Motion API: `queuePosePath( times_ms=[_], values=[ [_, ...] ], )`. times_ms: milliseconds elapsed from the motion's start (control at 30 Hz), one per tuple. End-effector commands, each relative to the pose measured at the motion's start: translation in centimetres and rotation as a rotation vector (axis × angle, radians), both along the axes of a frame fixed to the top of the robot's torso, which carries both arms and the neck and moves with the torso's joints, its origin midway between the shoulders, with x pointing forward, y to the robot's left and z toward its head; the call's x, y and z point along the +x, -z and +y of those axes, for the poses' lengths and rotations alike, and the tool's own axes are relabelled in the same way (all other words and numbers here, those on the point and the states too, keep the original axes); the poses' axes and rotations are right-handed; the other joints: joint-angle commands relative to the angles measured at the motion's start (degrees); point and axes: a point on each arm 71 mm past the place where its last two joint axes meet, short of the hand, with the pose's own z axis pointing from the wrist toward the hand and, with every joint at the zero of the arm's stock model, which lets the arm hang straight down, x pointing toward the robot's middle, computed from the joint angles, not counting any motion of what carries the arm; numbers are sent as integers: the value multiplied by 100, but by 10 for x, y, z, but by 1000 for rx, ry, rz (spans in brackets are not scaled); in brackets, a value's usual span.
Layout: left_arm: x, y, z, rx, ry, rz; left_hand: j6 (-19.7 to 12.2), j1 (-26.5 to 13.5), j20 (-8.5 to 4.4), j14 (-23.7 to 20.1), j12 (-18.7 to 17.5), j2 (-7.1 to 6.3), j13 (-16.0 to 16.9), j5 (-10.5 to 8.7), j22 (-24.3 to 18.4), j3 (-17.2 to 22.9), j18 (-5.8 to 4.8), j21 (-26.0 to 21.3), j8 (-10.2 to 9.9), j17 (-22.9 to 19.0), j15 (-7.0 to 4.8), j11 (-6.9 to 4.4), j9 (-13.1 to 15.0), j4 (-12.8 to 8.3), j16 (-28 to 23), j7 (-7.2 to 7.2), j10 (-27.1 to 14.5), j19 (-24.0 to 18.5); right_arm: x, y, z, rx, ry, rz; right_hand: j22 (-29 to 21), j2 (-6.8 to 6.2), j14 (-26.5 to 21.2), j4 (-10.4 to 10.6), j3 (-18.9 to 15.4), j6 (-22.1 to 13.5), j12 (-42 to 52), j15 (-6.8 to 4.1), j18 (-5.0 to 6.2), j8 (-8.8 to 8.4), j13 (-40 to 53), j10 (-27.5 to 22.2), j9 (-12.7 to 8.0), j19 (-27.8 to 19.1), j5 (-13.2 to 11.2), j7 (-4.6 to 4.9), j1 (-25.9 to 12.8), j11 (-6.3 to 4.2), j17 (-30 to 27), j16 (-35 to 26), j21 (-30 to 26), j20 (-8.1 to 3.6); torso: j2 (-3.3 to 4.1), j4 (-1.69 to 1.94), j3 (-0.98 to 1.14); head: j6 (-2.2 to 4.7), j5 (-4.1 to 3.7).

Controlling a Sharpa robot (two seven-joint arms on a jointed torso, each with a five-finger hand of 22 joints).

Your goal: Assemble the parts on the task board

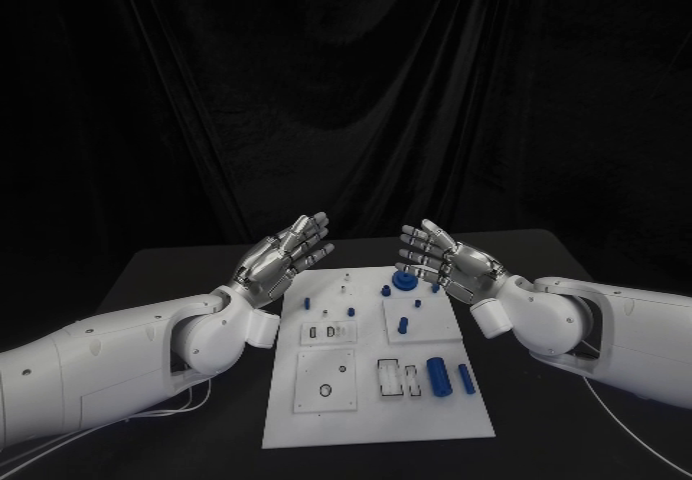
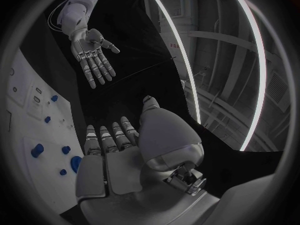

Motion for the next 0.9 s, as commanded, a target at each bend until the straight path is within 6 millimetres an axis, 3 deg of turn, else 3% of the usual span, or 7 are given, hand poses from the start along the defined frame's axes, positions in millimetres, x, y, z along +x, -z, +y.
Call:
queuePosePath(
  times_ms=[33,233,433,567,633,700,900],
  values=[
    [-2,-10,4,-42,17,-135,98,270,71,85,169,-49,19,392,18,100,70,42,33,21,40,58,8,-81,98,65,90,52,-2,-4,-1,-4,-51,-22,15,-48,41,-74,38,86,98,27,2,66,13,6,15,74,72,24,179,49,13,63,45,39,65,28,-19,-71,-3],
    [-5,-11,18,-21,-14,-146,138,615,129,216,583,-151,69,998,29,387,66,79,40,53,116,223,12,-417,276,50,335,124,-1,-14,-9,-19,-36,-37,253,-150,812,-418,157,663,1078,200,139,556,116,316,98,1048,454,263,715,409,207,895,601,329,109,58,-30,-289,29],
    [-9,-16,35,7,-104,-185,626,625,299,675,1164,-306,131,1142,115,699,32,271,177,150,365,507,65,-592,834,215,799,447,4,-30,-17,-54,-4,-103,324,-173,988,-819,351,915,1514,193,190,844,132,405,123,1565,736,376,1139,546,225,1168,847,389,143,93,-65,-505,-19],
    [-8,-21,44,20,-152,-216,903,565,301,886,1433,-376,151,1258,153,886,-5,372,240,180,405,550,93,-608,1131,228,989,622,12,-47,-23,-126,16,-192,397,-188,1256,-1031,477,1125,1818,212,188,1031,148,522,144,2027,715,405,1309,585,269,1488,1076,400,188,97,-88,-606,-27],
    [-9,-23,46,18,-159,-224,931,562,308,903,1459,-390,147,1288,154,969,-33,381,243,180,439,586,94,-629,1181,256,986,639,17,-56,-26,-172,20,-240,410,-190,1335,-1078,509,1177,1888,221,186,1075,152,555,148,2126,702,415,1348,592,280,1577,1123,401,268,99,-97,-602,-23],
    [-10,-25,48,15,-164,-229,936,555,312,904,1475,-397,145,1289,156,1027,-58,391,239,179,469,624,93,-641,1208,271,979,657,19,-63,-27,-218,16,-270,460,-211,1923,-1228,604,1562,2291,221,192,1329,178,844,185,2436,594,436,1505,604,370,2068,1282,396,329,103,-107,-587,-28],
    [-16,-33,48,-20,-187,-214,1174,440,317,1008,1627,-489,155,1287,176,1228,-173,457,299,201,582,747,118,-668,1430,322,1068,774,29,-77,-27,-375,-20,-304,545,-208,2478,-1509,800,1753,2557,317,152,1360,184,1094,160,2992,442,525,1775,687,337,2311,1569,408,496,149,-136,-615,-76]
  ],
)
